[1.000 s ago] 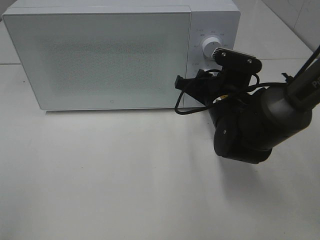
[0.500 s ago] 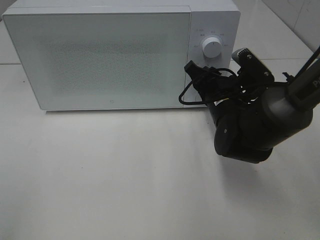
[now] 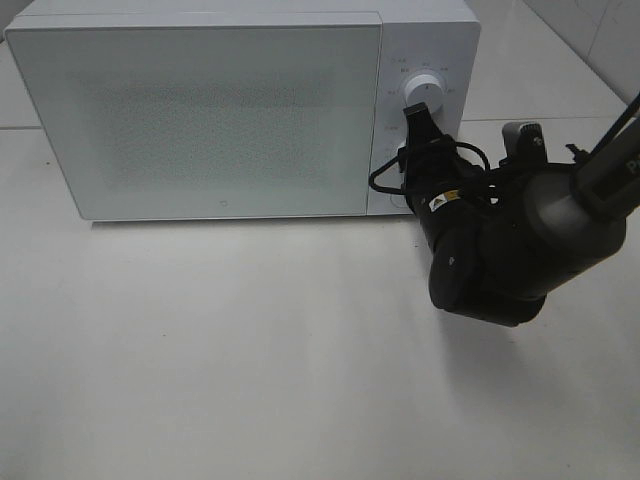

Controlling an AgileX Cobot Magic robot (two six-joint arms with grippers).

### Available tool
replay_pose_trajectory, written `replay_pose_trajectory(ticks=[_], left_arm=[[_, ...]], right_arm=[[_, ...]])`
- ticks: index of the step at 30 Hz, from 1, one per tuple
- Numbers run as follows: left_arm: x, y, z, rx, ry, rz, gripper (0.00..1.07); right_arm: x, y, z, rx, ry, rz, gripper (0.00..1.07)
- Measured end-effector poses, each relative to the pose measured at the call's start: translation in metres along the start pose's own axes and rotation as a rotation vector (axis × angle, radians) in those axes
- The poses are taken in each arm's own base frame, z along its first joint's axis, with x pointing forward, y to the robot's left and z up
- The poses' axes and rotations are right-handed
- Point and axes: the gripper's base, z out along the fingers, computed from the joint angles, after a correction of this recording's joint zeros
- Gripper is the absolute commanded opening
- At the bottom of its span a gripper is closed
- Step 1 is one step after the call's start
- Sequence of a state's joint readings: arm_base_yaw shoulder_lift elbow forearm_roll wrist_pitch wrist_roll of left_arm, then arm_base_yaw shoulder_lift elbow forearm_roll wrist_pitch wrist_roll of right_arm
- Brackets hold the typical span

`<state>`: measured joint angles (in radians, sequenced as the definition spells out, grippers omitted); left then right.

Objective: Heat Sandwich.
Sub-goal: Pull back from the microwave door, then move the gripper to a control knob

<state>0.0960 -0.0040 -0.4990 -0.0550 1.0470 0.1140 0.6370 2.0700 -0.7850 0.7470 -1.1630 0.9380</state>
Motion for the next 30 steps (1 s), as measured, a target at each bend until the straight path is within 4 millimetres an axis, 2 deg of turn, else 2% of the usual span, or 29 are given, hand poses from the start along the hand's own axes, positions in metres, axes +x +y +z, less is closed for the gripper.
replay_pose_trajectory(ticks=[2,6,14,27,30], left_arm=[[0.0,0.0,0.0,0.0,0.0,0.0,0.98],[0.0,0.0,0.0,0.0,0.0,0.0,0.98],[0.0,0.0,0.0,0.0,0.0,0.0,0.98],[0.0,0.0,0.0,0.0,0.0,0.0,0.98],[0.0,0.0,0.0,0.0,0.0,0.0,0.98]], right_arm=[[-0.0001,-0.0003,0.0,0.003,-0.001,0.109,0.03],[-0.0002,-0.0005,0.0,0.005,-0.003,0.221,0.03],[-0.0005,-0.0004,0.0,0.003,-0.006,0.374,0.03],[-0.0007,-0.0003,0.0,0.002,-0.008,0.381,0.07],[-0.0007,-0.0002,0.0,0.001,-0.008,0.352,0.12]])
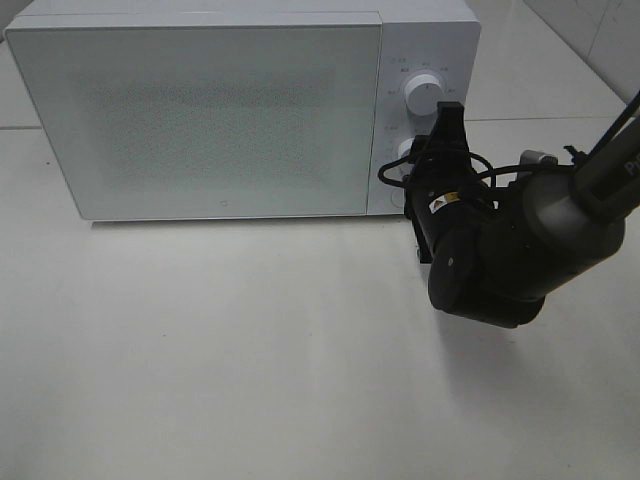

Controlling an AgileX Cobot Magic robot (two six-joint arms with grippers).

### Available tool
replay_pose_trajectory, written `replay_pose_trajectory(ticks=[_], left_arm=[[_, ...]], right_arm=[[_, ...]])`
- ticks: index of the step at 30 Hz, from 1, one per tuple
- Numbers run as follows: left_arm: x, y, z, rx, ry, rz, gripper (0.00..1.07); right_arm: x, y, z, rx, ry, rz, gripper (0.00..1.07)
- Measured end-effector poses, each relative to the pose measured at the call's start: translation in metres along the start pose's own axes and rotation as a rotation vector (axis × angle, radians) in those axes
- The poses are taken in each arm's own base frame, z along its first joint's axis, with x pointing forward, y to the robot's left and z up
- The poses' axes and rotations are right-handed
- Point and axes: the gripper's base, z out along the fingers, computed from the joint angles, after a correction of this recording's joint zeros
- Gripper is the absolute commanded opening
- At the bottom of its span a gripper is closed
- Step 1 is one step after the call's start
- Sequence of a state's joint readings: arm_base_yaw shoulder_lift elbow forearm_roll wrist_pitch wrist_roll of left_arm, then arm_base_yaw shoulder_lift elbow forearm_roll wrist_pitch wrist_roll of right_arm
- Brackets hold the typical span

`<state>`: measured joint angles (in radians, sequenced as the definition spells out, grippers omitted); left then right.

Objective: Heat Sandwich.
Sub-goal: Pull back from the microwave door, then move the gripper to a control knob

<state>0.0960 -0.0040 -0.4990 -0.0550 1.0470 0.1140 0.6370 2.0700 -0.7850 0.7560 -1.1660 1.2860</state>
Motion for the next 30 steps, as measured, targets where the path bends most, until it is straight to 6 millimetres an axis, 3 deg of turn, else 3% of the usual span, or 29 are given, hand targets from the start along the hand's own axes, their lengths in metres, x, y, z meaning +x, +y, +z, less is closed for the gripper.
replay_pose_trajectory(ticks=[7,9,11,12,17,30], left_arm=[[0.0,0.0,0.0,0.0,0.0,0.0,0.98],[0.0,0.0,0.0,0.0,0.0,0.0,0.98],[0.0,0.0,0.0,0.0,0.0,0.0,0.98],[0.0,0.0,0.0,0.0,0.0,0.0,0.98],[0.0,0.0,0.0,0.0,0.0,0.0,0.98],[0.0,0.0,0.0,0.0,0.0,0.0,0.98]], right_arm=[[0.0,0.0001,0.0,-0.001,0.0,-0.005,0.3],[0.0,0.0001,0.0,-0.001,0.0,-0.006,0.44],[-0.0001,0.0001,0.0,-0.001,-0.001,-0.006,0.49],[0.0,0.0,0.0,0.0,0.0,-0.006,0.59],[0.0005,0.0001,0.0,-0.001,0.005,-0.012,0.78],[-0.0022,-0.0067,-0.0052,0.018,0.028,-0.051,0.76]])
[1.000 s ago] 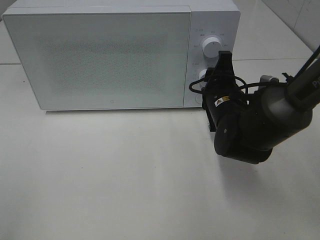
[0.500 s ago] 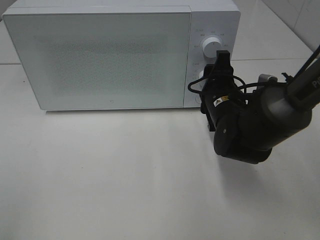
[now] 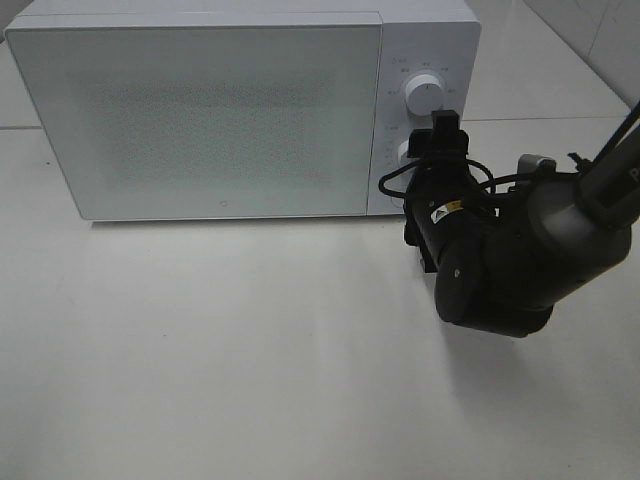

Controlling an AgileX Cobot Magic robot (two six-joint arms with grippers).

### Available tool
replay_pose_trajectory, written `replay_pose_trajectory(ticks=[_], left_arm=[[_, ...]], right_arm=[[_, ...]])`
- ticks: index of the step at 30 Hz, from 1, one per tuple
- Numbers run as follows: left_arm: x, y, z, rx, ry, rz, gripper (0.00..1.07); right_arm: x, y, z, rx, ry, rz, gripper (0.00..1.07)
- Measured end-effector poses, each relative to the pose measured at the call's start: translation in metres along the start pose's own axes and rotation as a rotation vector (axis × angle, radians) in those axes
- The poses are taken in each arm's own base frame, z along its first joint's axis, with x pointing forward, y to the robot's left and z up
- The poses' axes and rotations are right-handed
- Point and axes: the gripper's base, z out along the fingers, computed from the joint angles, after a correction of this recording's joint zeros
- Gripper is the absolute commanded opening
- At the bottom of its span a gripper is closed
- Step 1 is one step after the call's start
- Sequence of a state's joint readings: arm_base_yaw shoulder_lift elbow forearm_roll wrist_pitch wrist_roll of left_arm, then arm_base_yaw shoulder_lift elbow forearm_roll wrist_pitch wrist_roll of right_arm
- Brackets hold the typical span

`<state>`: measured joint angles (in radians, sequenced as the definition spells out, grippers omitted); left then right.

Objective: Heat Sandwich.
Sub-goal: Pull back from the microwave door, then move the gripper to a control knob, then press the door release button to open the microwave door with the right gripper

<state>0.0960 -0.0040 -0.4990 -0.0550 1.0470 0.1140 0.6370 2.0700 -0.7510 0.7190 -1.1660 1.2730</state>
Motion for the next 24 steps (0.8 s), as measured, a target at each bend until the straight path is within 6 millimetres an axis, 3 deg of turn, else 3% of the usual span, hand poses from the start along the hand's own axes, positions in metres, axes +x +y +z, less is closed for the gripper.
replay_pose_trajectory(ticks=[9,16,24], left_arm=[[0.0,0.0,0.0,0.0,0.0,0.0,0.98],[0.0,0.0,0.0,0.0,0.0,0.0,0.98],[0.0,0.0,0.0,0.0,0.0,0.0,0.98]], right_arm=[[-0.005,0.008,-0.017,-0.009,0.064,-0.058,0.76],[-0.007,0.01,-0.041,0.075,0.216,-0.262,0.76],[-0.001,0.015,-0.064,0.168,0.452,-0.611,0.76]])
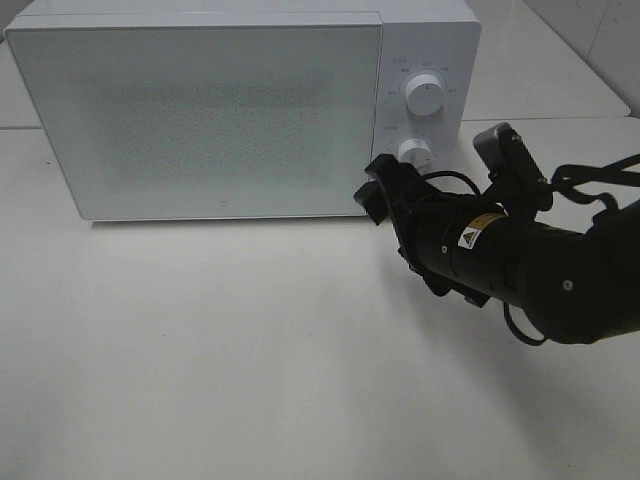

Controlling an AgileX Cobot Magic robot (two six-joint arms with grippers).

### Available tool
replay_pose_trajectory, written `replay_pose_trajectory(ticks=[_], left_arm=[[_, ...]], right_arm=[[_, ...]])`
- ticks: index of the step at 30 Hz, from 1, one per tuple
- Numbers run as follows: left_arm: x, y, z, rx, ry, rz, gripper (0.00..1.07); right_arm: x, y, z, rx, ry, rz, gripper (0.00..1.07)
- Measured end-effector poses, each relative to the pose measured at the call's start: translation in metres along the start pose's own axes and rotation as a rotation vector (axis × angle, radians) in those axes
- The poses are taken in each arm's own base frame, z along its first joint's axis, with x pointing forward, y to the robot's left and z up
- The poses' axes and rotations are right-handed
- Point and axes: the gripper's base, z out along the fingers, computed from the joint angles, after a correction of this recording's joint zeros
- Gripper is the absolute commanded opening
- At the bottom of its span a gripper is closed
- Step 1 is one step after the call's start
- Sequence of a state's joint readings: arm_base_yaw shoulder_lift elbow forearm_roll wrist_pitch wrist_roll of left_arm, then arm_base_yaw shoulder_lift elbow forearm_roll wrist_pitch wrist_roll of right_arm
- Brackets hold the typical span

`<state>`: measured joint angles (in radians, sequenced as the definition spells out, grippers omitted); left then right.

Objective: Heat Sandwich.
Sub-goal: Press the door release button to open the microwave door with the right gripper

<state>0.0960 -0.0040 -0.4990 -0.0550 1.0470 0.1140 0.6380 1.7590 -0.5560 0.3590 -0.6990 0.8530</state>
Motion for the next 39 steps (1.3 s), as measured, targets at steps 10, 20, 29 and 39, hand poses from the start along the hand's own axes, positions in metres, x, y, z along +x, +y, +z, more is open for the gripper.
replay_pose_trajectory(ticks=[10,20,29,39], left_arm=[[0.0,0.0,0.0,0.0,0.0,0.0,0.98],[0.0,0.0,0.0,0.0,0.0,0.0,0.98],[0.0,0.0,0.0,0.0,0.0,0.0,0.98],[0.0,0.0,0.0,0.0,0.0,0.0,0.98]], right_arm=[[0.004,0.01,-0.027,0.092,0.25,-0.504,0.76],[0.005,0.025,-0.056,0.083,0.543,-0.913,0.76],[0.002,0.03,-0.09,0.072,0.665,-0.963,0.76],[-0.011,0.038,-0.156,0.014,0.727,-1.018,0.76]])
